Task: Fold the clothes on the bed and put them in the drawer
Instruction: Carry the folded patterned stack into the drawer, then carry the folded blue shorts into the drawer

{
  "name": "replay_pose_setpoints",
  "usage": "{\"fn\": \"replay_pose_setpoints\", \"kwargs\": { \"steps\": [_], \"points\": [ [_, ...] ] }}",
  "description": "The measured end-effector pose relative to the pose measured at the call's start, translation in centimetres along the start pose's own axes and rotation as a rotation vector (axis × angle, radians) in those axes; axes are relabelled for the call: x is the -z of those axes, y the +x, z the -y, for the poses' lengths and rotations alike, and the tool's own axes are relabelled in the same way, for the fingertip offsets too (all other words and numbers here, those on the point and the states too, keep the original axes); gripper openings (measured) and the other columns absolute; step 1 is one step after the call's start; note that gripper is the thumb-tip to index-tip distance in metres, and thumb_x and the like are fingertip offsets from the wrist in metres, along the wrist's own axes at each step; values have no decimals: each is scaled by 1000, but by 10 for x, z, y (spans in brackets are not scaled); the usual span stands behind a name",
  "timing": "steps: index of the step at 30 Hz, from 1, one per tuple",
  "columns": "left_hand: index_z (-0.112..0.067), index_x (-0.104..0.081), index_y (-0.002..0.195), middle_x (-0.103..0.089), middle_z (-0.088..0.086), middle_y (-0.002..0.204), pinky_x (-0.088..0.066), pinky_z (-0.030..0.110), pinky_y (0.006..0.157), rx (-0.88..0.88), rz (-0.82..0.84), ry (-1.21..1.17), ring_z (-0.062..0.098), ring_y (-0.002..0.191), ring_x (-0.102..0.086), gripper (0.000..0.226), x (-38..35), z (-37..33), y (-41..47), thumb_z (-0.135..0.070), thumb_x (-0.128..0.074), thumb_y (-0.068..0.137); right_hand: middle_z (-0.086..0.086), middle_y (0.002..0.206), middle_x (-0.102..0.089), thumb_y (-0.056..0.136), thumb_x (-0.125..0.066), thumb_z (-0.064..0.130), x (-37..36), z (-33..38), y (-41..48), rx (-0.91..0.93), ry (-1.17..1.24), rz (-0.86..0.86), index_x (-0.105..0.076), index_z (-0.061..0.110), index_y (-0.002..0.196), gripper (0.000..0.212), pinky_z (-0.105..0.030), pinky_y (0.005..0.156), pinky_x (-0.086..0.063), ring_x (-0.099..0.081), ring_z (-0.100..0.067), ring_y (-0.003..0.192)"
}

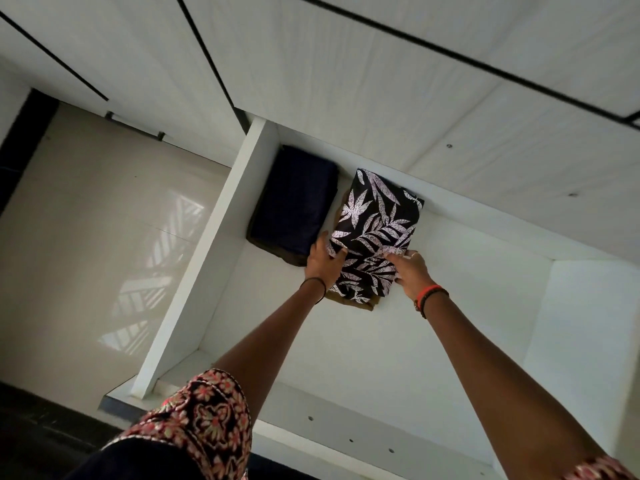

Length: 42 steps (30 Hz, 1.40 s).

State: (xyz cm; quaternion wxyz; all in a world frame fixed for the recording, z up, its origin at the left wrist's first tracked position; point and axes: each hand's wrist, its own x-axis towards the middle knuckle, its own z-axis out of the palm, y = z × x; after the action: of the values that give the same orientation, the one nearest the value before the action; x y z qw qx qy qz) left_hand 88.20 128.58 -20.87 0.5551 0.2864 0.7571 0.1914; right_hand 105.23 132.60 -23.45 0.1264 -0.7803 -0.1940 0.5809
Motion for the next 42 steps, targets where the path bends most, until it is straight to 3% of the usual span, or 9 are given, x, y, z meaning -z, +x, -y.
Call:
{"fn": "replay_pose_setpoints", "kwargs": {
  "steps": [5, 12, 17, 20, 25, 30, 32, 37, 42],
  "points": [
    [-14, -26, 148, -24, 8, 153, -34, 37, 109, -20, -40, -64, 25, 136, -34, 63, 13, 1, -43, -35, -52, 95, -18, 134, -48, 89, -63, 17, 5, -4, -46, 24, -109, -111, -40, 4, 136, 54, -42, 99, -44, -49, -31, 120],
    [-17, -39, 138, -32, 9, 146, -37, 36, 107, -3, -186, -268, 26, 132, -39, 48, 50, 13, -127, -30, -54, 95, -16, 133, -53, 88, -61, 9, -13, -15, -146, 186, -308, 12, -47, 2, 133, 48, -35, 99, -43, -52, -31, 120],
    [-15, -33, 141, -34, 9, 149, -36, 38, 106, 2, -301, -425, 28, 133, -40, 52, 86, 26, -200, -29, -54, 95, -13, 125, -58, 88, -62, 7, -33, -24, -224, 272, -384, 151, -51, 5, 129, 43, -25, 87, -41, -53, -21, 100],
    [-14, -32, 141, -36, 10, 148, -36, 40, 106, 5, -396, -530, 30, 131, -42, 52, 113, 45, -249, -27, -52, 95, -13, 122, -59, 86, -63, 9, -45, -28, -276, 328, -430, 253, -52, 8, 128, 43, -28, 90, -43, -55, -22, 105],
    [-6, -36, 139, -40, 15, 146, -36, 36, 104, 61, -606, -733, 31, 128, -45, 49, 159, 72, -317, -20, -52, 96, 6, 77, -46, 85, -63, 14, -76, -28, -348, 448, -575, 373, -49, 13, 129, 46, -25, 70, -42, -47, -11, 72],
    [-8, -27, 144, -39, 16, 145, -33, 36, 105, 133, -796, -868, 29, 130, -41, 56, 192, 104, -383, -24, -52, 96, 2, 83, -54, 89, -59, 12, -107, -44, -420, 514, -670, 492, -49, 18, 123, 36, -33, 76, -49, -59, -23, 84],
    [-9, -28, 144, -39, 14, 145, -32, 36, 106, 143, -854, -913, 28, 131, -40, 57, 206, 114, -404, -25, -52, 96, -1, 85, -58, 87, -61, 11, -121, -53, -440, 552, -697, 518, -52, 13, 122, 36, -34, 74, -49, -57, -20, 78],
    [-1, -49, 131, -53, 14, 133, -35, 30, 102, 198, -1012, -1045, 27, 126, -47, 41, 236, 181, -475, -19, -55, 95, -1, 64, -48, 85, -55, 4, -158, -108, -510, 599, -843, 659, -54, 12, 123, 39, -26, 51, -34, -42, -14, 54],
    [-3, -56, 122, -58, 13, 120, -39, 31, 97, 214, -1088, -1118, 22, 110, -53, 31, 235, 236, -531, -16, -56, 94, 1, 73, -49, 85, -53, 2, -167, -160, -558, 561, -873, 763, -53, 13, 123, 40, -29, 67, -40, -45, -12, 66]
  ]
}}
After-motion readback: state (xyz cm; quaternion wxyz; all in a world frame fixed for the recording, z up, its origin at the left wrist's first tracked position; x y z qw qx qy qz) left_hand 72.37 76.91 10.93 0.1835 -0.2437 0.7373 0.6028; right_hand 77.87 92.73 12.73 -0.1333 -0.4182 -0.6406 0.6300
